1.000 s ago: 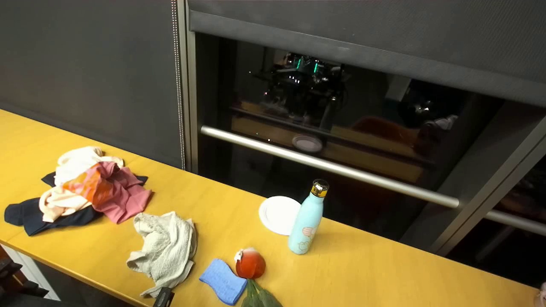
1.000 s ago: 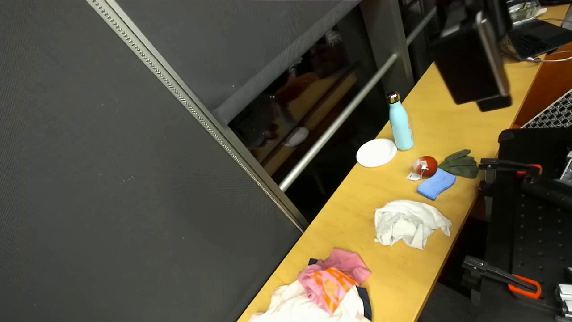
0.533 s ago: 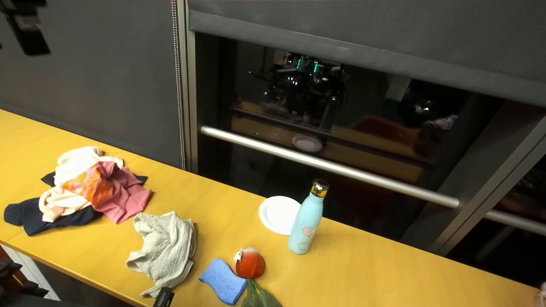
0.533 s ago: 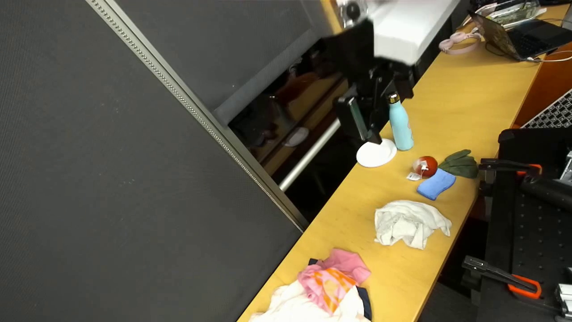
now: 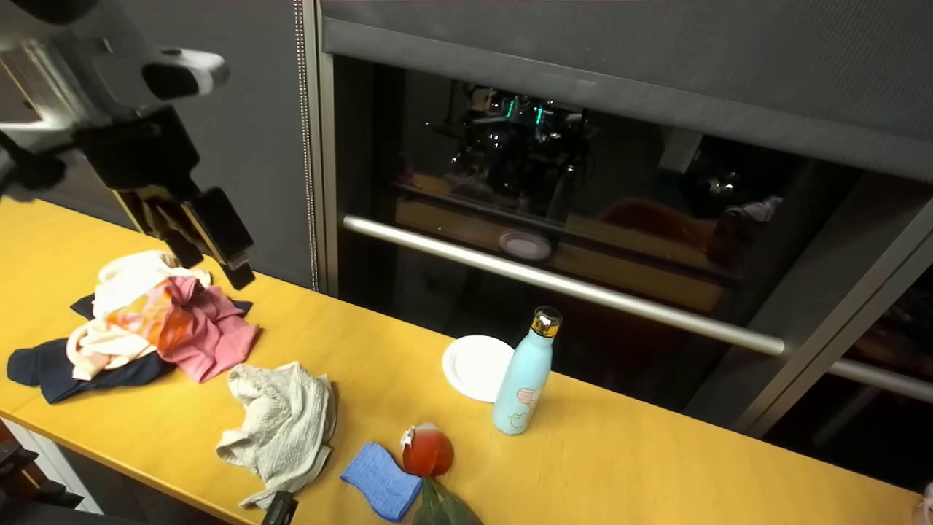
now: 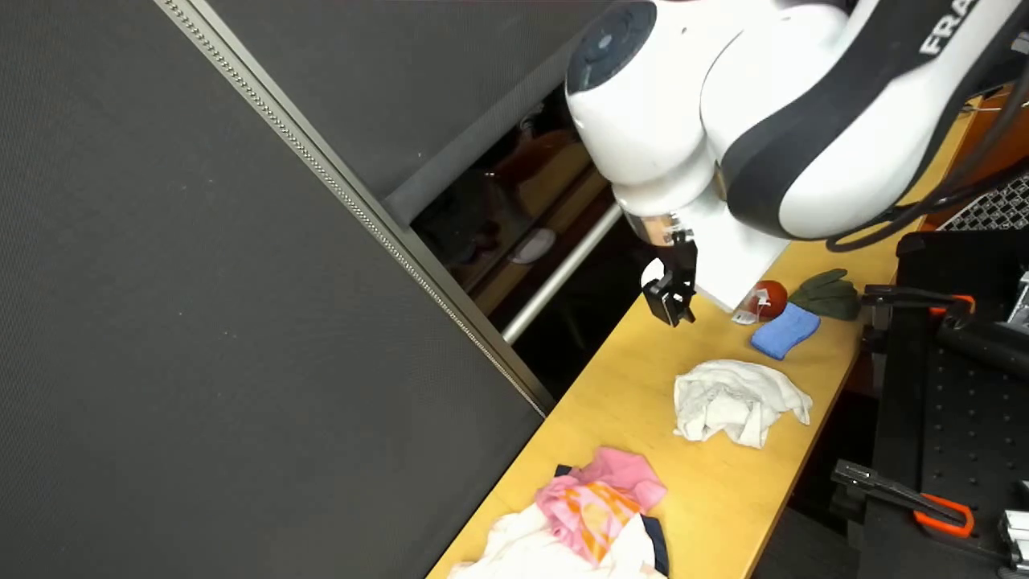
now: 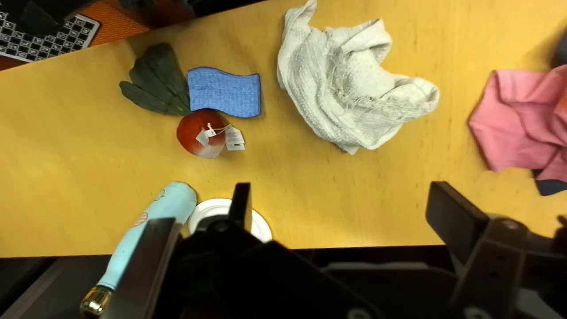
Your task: Unfold the white towel and then fold it again
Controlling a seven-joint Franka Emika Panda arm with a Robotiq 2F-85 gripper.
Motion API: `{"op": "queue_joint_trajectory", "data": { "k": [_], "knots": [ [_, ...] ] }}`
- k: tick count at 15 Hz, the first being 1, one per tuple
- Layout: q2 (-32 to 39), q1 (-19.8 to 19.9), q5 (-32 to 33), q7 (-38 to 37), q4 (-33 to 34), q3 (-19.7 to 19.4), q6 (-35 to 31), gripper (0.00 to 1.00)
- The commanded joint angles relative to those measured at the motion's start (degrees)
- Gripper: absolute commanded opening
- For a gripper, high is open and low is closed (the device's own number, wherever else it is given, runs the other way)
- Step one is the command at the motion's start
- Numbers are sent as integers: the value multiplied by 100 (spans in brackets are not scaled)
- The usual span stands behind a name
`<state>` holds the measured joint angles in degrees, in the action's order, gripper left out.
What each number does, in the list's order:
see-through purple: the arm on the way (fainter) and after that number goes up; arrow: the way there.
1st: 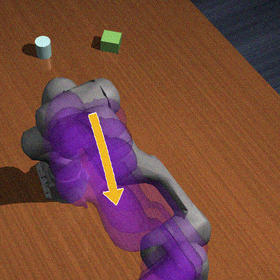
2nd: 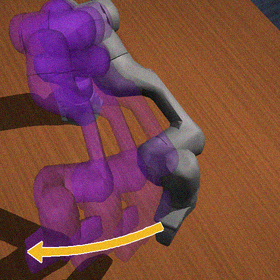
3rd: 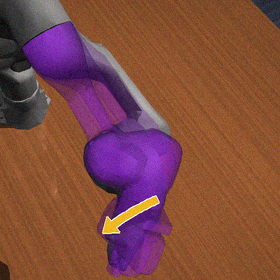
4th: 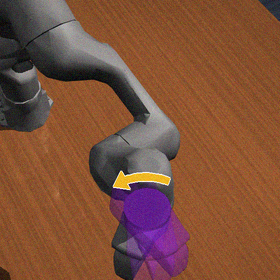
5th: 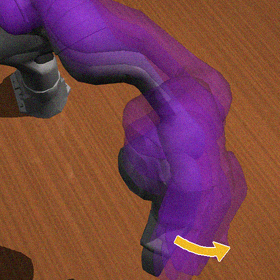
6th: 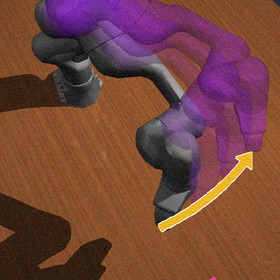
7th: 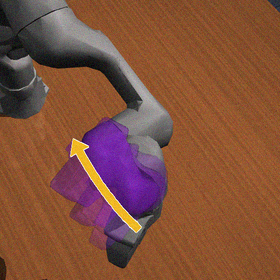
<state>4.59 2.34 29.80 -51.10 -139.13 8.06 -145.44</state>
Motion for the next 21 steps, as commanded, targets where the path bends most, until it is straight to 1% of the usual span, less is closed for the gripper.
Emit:
{"op": "queue_joint_trajectory", "data": {
  "k": [1,2,4,6,8,9,10,11,12,13,14,16,17,18,20,21],
  "knots": [
    [926,-448,1171,-1407,568,-625,-191,100],
    [1144,-594,1448,-1755,663,-768,-155,100],
    [1507,-854,1676,-2245,754,-926,-81,100],
    [1835,-1068,1703,-2542,728,-1004,-76,100],
    [2134,-1222,1570,-2574,686,-985,-159,100],
    [2252,-1222,1363,-2508,764,-933,-194,100],
    [2293,-1144,995,-2195,781,-808,-111,100],
    [2064,-909,288,-1460,695,-512,97,100],
    [2244,-1346,821,-2104,656,-971,-152,100],
    [2242,-1351,443,-1757,678,-930,-125,100],
    [2217,-1337,284,-1587,702,-902,-105,100],
    [2180,-1298,249,-1508,717,-881,-91,100],
    [2302,-1437,550,-2123,813,-1164,-612,100],
    [2407,-1520,626,-2278,898,-1303,-861,100],
    [2820,-1738,552,-2672,1245,-1633,-1363,100],
    [3085,-1967,664,-2950,1474,-1907,-1586,100]
  ]
}}
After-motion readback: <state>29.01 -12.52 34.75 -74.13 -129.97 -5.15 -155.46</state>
